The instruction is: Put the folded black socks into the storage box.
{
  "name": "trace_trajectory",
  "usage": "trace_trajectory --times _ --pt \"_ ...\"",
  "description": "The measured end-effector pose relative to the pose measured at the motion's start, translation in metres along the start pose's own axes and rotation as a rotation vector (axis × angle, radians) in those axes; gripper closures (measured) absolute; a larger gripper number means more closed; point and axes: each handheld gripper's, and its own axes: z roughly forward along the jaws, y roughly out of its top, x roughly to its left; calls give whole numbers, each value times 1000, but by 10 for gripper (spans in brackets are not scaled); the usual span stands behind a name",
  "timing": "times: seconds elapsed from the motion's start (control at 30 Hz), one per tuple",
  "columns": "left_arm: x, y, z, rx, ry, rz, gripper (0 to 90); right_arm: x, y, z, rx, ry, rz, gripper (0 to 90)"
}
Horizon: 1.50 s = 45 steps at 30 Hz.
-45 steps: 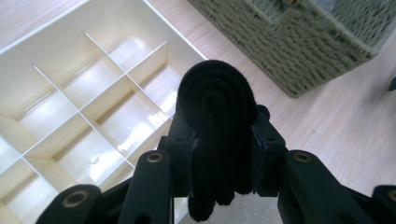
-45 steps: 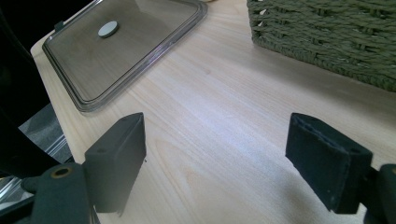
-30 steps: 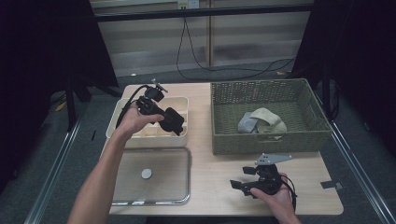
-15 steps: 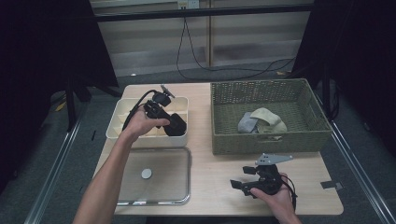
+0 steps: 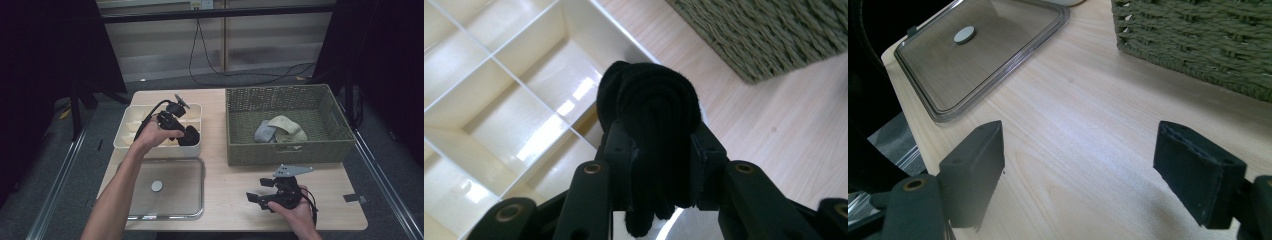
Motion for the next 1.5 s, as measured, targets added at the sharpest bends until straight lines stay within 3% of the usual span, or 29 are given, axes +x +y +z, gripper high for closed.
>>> trace_trajectory --times 0.2,0.47,0.57,0.77,0.97,1.2,1.5 --pt "2 2 3 21 -6 1 687 0 0 0 1 -1 4 202" --pt "2 3 8 33 19 -2 684 0 0 0 1 -2 -1 202" --pt "1 3 8 37 40 19 654 0 0 0 2 -3 1 202" --pt "1 6 14 32 49 7 575 0 0 0 6 -1 3 200" --pt "4 9 21 19 50 -24 559 -1 0 0 10 1 1 196" --pt "-3 11 32 81 50 31 649 1 0 3 25 4 -2 193" --pt "2 14 48 140 31 -12 674 2 0 3 20 6 -9 191"
